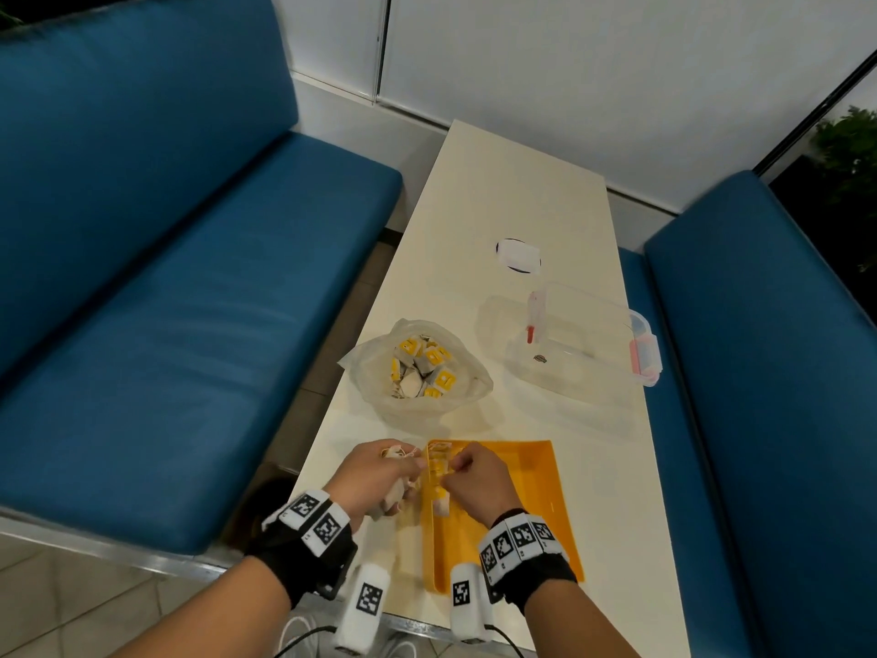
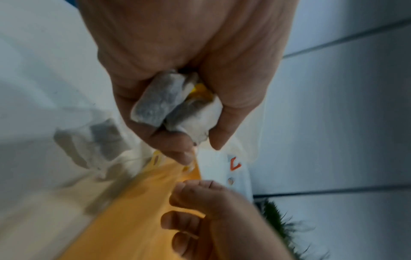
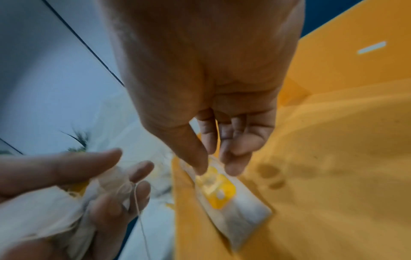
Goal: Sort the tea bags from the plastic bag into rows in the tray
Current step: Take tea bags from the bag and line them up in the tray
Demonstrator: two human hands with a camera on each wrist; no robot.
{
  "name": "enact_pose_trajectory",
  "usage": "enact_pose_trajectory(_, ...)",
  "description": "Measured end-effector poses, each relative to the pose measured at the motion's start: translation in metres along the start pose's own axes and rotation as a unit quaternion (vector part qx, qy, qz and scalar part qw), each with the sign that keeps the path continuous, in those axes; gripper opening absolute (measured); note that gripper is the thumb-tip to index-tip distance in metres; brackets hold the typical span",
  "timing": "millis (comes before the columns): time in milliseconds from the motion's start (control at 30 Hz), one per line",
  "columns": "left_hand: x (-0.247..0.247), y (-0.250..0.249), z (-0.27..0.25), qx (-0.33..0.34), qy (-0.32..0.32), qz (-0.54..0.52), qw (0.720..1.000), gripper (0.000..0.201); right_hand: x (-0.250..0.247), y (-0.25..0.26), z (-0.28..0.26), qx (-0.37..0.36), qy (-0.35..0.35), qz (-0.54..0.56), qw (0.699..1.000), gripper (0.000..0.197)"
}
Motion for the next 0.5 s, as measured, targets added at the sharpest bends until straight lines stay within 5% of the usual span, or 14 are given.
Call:
enact_pose_trajectory(133,0.009,-0.019,-0.015,-0.055,0.096,-0.103,0.989,0.025,-0.01,0.027,-0.018,-0.065,0.033,0.082,0.994,0.028)
enact_pose_trajectory(367,0.019,-0.042,-0.026,-0.081,0.135,-0.16,0.974,0.027,0.006,0.068,-0.033,-0.14,0.143,0.116,0.973,0.066)
enact_pose_trajectory(500,0.02,-0.043,-0.024,-0.086,0.123,-0.166,0.975,0.027,0.011,0.076,-0.03,-0.136,0.107,0.105,0.979,0.028)
Point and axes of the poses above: each hand's wrist, its own z-axis towards the middle knuckle, its own x-axis out of the palm, y = z × x, the point moved 9 cm from there along z, towards the middle knuckle, and after that the axes turned 11 degrees about -z, right-handed, at the moved point
